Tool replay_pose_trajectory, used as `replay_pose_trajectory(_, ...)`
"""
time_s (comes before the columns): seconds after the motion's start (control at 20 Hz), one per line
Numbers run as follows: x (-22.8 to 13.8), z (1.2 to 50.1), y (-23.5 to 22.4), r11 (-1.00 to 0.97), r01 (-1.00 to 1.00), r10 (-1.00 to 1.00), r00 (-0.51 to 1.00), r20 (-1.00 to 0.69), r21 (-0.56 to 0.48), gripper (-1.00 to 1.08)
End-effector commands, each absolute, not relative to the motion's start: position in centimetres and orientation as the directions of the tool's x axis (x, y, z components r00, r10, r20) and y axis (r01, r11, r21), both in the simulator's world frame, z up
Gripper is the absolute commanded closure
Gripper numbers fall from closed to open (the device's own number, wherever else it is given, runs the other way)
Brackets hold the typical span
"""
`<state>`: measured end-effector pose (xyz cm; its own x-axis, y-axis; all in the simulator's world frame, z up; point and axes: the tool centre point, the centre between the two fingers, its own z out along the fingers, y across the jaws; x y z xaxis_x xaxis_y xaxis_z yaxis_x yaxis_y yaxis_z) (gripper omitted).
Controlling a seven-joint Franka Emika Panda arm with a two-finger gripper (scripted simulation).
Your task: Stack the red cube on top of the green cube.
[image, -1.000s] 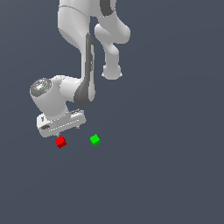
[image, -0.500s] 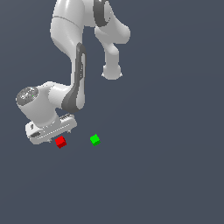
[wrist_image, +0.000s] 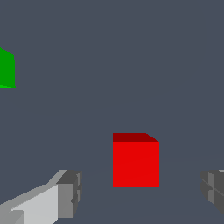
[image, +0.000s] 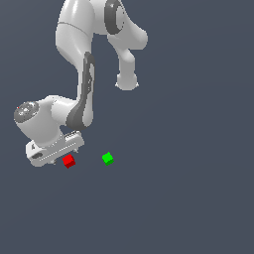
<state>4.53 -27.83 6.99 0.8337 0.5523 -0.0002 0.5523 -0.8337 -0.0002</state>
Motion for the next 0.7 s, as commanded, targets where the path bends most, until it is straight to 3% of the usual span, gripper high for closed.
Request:
replay_pose_trajectory(0.0,4.5,7.0,-27.8,-0.834,0.553,0.553,0.834,0.000,0.000,-0.92)
replay_pose_trajectory(0.65,4.5,2.1,-27.8,-0.832,0.554,0.554,0.832,0.000,0.000,-0.92)
